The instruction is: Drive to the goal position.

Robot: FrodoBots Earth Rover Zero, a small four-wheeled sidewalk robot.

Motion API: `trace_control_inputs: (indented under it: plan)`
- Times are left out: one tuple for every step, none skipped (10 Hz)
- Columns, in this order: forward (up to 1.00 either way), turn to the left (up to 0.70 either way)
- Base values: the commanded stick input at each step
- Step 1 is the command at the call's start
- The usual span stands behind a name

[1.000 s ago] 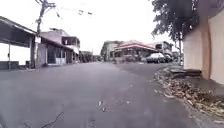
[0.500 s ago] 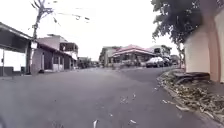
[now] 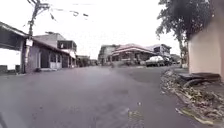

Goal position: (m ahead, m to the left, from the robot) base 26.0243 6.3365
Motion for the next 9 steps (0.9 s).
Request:
trace_control_inputs:
  plan:
    - [0.85,0.00]
    - [0.85,0.00]
    - [0.85,0.03]
    - [0.85,0.17]
    - [0.85,0.33]
    - [0.85,0.18]
    - [0.85,0.08]
    - [0.85,0.00]
    - [0.85,0.00]
